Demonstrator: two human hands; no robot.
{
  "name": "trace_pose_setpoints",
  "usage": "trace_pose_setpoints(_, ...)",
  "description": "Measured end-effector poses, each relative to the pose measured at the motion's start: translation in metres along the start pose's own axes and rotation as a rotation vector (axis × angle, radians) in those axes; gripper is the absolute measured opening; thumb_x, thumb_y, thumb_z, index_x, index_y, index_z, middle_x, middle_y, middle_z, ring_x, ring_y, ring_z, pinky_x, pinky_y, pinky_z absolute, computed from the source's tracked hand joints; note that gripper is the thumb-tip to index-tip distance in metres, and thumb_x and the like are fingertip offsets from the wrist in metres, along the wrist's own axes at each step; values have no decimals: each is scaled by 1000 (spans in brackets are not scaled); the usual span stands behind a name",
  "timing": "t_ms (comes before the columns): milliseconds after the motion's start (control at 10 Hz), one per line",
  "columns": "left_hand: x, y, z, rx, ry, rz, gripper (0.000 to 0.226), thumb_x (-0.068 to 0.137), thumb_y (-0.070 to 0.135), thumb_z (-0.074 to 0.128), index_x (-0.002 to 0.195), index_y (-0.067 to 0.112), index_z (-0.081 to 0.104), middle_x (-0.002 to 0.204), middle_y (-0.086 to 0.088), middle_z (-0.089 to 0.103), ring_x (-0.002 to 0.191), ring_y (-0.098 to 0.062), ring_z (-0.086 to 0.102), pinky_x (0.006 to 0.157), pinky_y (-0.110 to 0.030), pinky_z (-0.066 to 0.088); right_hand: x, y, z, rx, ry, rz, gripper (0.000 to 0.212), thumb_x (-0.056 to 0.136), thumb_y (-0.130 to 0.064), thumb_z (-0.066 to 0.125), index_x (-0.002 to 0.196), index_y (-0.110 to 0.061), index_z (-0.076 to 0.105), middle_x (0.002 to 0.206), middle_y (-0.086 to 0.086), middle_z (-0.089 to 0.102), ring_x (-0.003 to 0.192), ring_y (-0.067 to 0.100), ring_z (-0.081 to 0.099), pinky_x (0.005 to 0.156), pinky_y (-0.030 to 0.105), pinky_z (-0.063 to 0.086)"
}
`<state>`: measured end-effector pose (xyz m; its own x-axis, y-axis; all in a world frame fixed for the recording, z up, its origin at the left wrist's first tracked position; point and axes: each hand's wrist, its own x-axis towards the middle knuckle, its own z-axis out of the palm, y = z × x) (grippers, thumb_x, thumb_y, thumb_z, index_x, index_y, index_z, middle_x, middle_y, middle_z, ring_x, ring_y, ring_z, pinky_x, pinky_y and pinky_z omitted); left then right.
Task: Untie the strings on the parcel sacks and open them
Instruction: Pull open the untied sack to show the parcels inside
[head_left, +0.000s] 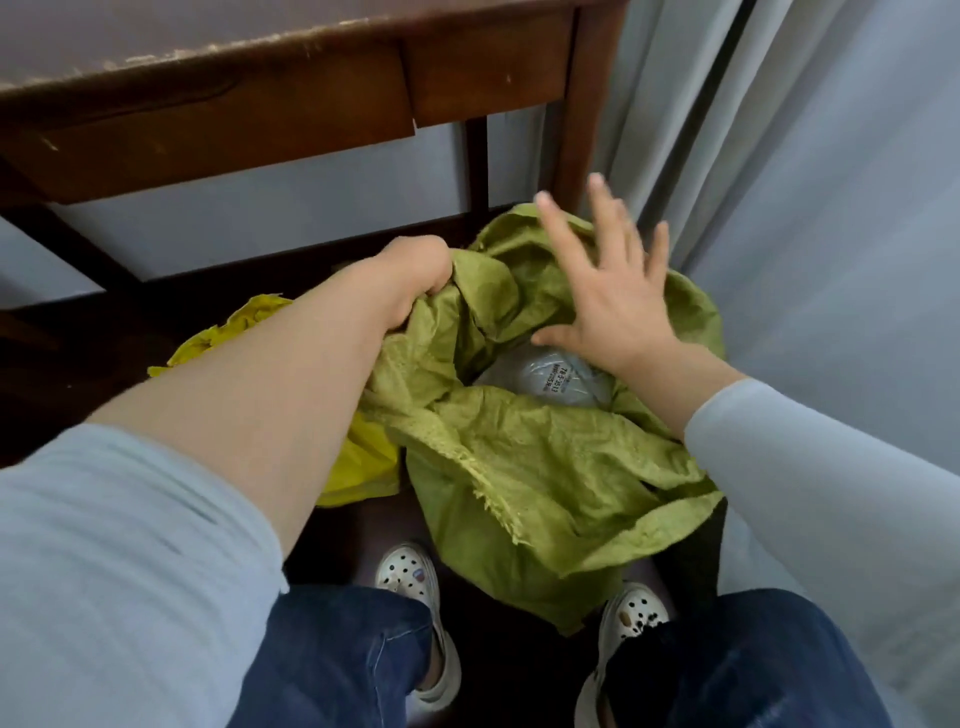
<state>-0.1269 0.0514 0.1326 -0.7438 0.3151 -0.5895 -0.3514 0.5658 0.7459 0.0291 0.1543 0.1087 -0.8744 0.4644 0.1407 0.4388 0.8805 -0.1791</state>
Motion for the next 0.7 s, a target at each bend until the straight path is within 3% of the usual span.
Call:
trace_pose_setpoints(100,-8,0,-11,204,-44,-13,13,69,-4,38,62,7,36,64,-9,37,52,-22,43,59,-26,43,7,11,10,-69,-229,-15,95,83,-3,57,143,-49,-1,158,4,3,128,35,40,96,47,42)
trace_pose_setpoints(200,8,-7,-24,520,79,117,13,77,2,52,84,9,60,88,-13,58,79,-28,58,71,-32,50,4,34,14,88,-383,192,65,86,1,37,136,-39,41,139,2,47,117,28,51,83,35,48)
trace_pose_setpoints(300,19,-19,-33,992,442,263,28,82,20,63,110,20,63,121,-9,58,114,-31,50,97,-41,39,-1,48,9,325,-436,442,49,85,1,37,121,-21,62,124,5,60,113,26,53,91,34,47)
trace_pose_setpoints(400,-4,-25,-21,915,585,586,28,90,11,51,116,21,51,119,-9,50,108,-34,53,84,-40,40,-1,53,5,414,-417,594,36,89,-6,38,114,-9,64,108,8,61,109,29,54,87,32,46)
trace_pose_setpoints(500,-49,-41,15,735,405,632,42,87,21,59,123,22,38,122,-7,50,104,-31,58,74,-37,42,5,48,3,477,-425,683,25,89,-16,42,102,-4,60,89,7,56,95,28,56,75,31,43)
trace_pose_setpoints(600,-66,-81,52,462,141,91,111,71,60,67,147,15,0,154,-18,8,139,-37,22,106,-50,32,8,40,6,628,-442,759,38,85,-30,50,111,-4,55,100,10,58,95,30,57,75,33,44)
trace_pose_setpoints(700,-57,-116,71,309,137,-284,136,61,67,70,144,7,-20,152,-22,-23,142,-38,-12,114,-52,8,7,35,9,702,-461,786,47,76,-37,53,111,-6,55,102,12,61,92,32,59,75,35,47)
